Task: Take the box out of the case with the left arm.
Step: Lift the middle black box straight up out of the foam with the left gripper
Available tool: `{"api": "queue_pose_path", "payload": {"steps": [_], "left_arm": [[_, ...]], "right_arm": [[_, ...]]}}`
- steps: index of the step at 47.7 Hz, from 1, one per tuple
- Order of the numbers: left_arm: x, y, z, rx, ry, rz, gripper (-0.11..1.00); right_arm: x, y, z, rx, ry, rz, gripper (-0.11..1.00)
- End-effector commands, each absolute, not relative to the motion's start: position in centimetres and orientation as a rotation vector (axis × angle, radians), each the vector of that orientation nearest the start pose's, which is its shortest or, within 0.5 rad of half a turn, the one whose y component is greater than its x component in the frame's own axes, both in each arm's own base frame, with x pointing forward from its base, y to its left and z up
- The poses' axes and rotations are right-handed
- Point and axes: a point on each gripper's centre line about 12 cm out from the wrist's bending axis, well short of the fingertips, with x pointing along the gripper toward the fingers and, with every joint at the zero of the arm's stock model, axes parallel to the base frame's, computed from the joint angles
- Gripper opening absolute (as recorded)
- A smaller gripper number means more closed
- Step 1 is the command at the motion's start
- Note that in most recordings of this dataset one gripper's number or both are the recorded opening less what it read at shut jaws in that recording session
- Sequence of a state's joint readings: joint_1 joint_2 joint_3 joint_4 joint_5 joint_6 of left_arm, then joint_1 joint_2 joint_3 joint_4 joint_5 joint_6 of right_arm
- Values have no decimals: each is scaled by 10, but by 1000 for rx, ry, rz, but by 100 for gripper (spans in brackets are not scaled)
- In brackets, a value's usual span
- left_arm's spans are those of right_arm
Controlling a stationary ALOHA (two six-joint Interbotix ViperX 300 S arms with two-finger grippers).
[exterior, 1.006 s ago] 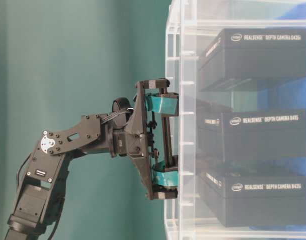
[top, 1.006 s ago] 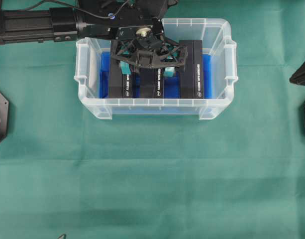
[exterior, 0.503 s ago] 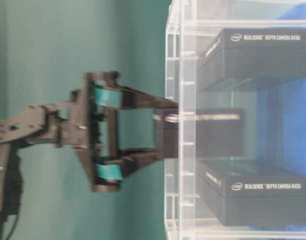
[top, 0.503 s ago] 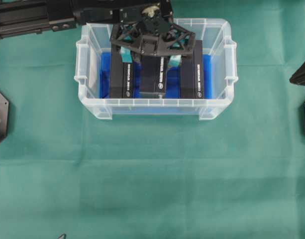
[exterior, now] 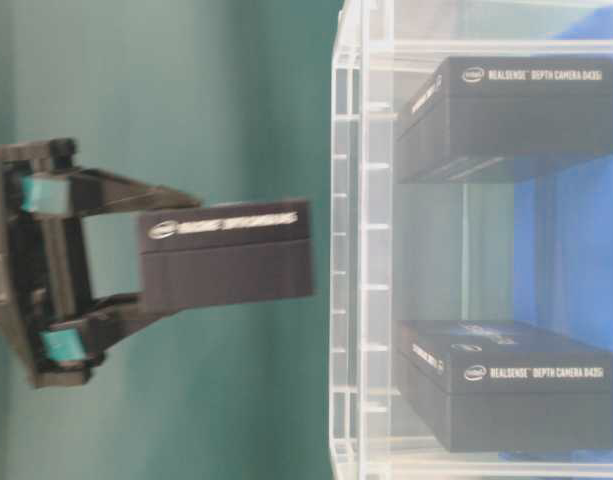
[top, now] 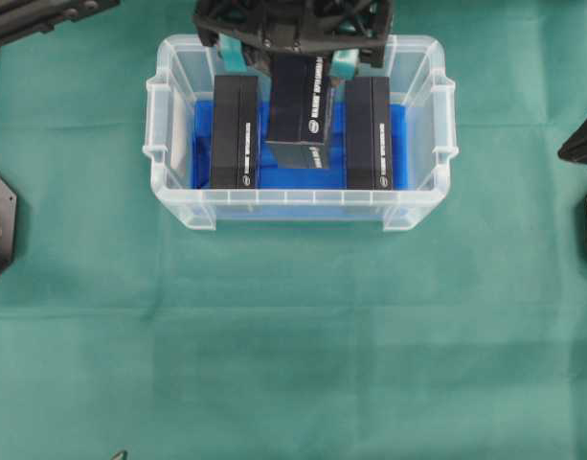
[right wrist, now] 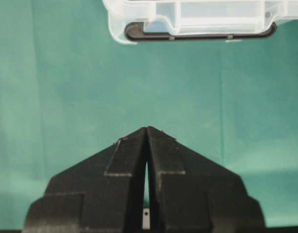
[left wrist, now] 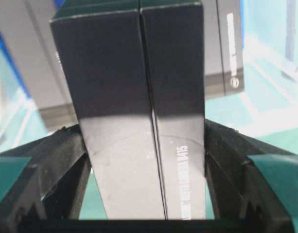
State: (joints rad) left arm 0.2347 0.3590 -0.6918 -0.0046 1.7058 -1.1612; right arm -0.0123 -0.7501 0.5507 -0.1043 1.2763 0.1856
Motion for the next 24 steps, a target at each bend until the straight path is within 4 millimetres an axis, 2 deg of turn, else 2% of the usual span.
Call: {"api": "queue_pose_path", "payload": {"steps": [1, 8, 24], "left_arm": [[443, 106, 403, -1129, 1051, 946, 64], [440, 105, 412, -1128, 1050, 944, 62], [440, 104, 411, -1124, 1056, 944, 62]], "right_arm": [[190, -14, 352, 97, 1035, -184, 0], [190, -14, 352, 97, 1036, -185, 0], [190, -14, 352, 97, 1036, -185, 0]]}}
